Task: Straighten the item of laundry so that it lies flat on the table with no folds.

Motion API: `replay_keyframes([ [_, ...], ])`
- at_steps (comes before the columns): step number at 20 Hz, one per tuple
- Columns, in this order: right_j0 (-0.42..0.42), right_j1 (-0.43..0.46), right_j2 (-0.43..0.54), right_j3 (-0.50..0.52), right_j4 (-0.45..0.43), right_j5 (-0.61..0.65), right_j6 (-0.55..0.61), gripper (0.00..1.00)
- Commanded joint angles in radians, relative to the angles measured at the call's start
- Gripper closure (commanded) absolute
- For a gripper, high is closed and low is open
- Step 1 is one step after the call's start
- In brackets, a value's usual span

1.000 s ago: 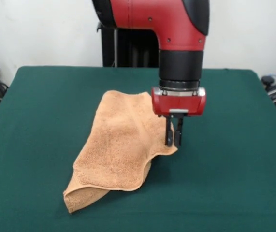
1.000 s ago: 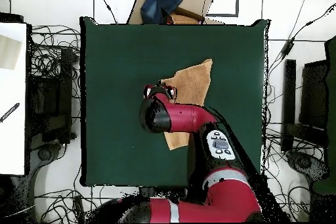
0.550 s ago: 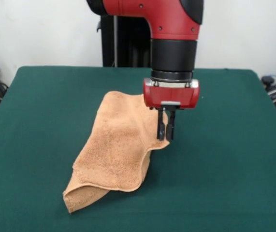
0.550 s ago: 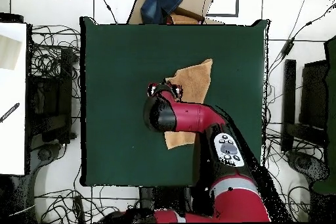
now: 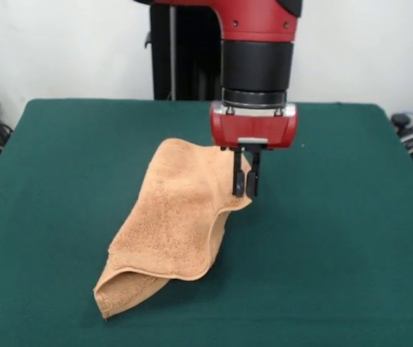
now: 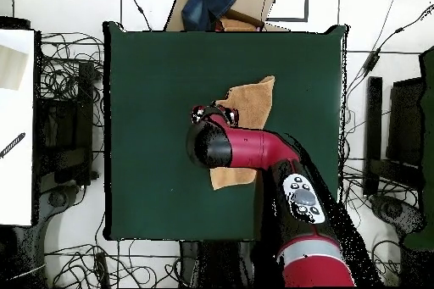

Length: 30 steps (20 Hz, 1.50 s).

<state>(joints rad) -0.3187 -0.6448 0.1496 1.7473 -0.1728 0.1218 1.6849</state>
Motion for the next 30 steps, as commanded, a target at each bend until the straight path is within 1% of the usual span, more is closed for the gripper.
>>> replay_keyframes([
  [1, -0.022, -0.033, 0.113, 0.046, 0.045, 0.126, 0.107, 1.0],
  [9, -0.041, -0.081, 0.136, 0.063, 0.052, 0.176, 0.099, 1.0],
  [14, -0.041, -0.091, 0.142, 0.064, 0.052, 0.187, 0.103, 1.0],
  [18, -0.058, -0.135, 0.158, 0.095, 0.059, 0.206, 0.101, 1.0],
  [20, -0.071, -0.171, 0.171, 0.105, 0.075, 0.25, 0.093, 1.0],
  [23, -0.076, -0.238, 0.174, 0.095, 0.109, 0.358, 0.075, 1.0],
  [25, -0.08, -0.27, 0.176, 0.089, 0.127, 0.408, 0.065, 1.0],
  [27, -0.083, -0.29, 0.176, 0.081, 0.14, 0.445, 0.058, 1.0],
  [30, -0.084, -0.305, 0.173, 0.074, 0.148, 0.46, 0.059, 1.0],
])
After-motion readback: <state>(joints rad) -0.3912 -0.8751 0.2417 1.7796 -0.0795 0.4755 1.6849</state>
